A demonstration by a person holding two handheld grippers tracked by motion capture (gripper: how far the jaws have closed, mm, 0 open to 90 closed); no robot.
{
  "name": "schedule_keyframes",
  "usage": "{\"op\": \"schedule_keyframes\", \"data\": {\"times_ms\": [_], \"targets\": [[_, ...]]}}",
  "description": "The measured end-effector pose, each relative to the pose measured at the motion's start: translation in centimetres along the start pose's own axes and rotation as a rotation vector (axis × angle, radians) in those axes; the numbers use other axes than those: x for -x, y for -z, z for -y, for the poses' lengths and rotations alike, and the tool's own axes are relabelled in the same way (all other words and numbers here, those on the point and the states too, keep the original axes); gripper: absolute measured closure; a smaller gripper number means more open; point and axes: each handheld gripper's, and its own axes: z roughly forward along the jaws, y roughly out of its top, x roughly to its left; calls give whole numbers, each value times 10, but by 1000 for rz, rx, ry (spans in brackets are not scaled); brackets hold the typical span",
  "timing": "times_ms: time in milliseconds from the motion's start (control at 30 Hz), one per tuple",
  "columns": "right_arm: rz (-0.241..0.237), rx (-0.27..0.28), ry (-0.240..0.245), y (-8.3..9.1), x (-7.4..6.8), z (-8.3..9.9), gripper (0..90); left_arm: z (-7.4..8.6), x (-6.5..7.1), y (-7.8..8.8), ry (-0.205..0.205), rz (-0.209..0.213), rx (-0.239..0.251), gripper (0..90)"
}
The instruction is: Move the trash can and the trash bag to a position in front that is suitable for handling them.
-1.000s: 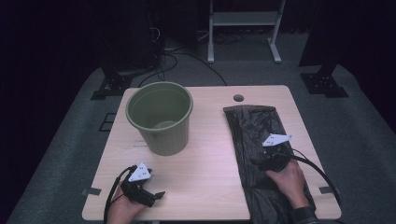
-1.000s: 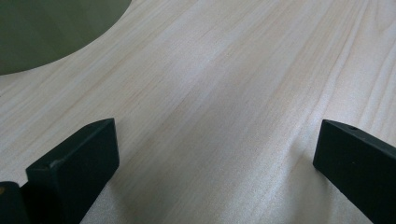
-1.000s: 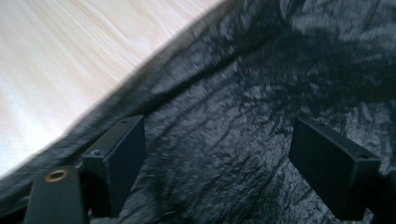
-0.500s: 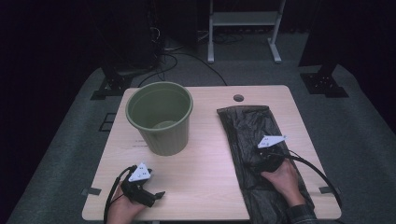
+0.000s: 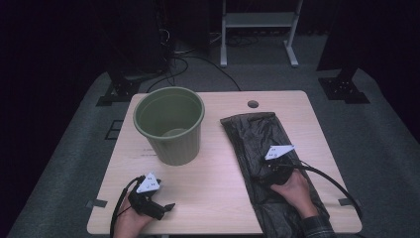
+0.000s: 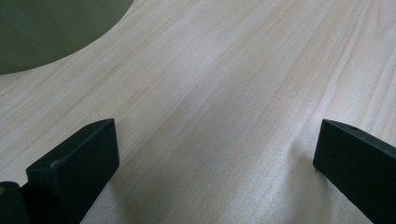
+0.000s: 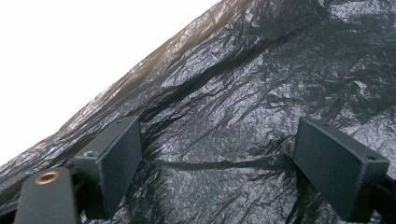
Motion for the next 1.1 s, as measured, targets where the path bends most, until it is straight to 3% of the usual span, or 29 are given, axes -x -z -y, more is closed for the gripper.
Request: {"op": "schedule_keyframes", "data": {"times_ms": [233,433,667,1100], "targets": [[0,0,0,0,0,0,139,-3,-3,2,21,-3,-13,0],[0,-1,0,0,0,0,139,-10,-5,11,35,0,13,0],[0,-1,0,0,0,0,139,-23,-6,21,52,28,22,0],[1,-1,-3,0,0,0,139,-54,-12,42,59,34,24,0]]}}
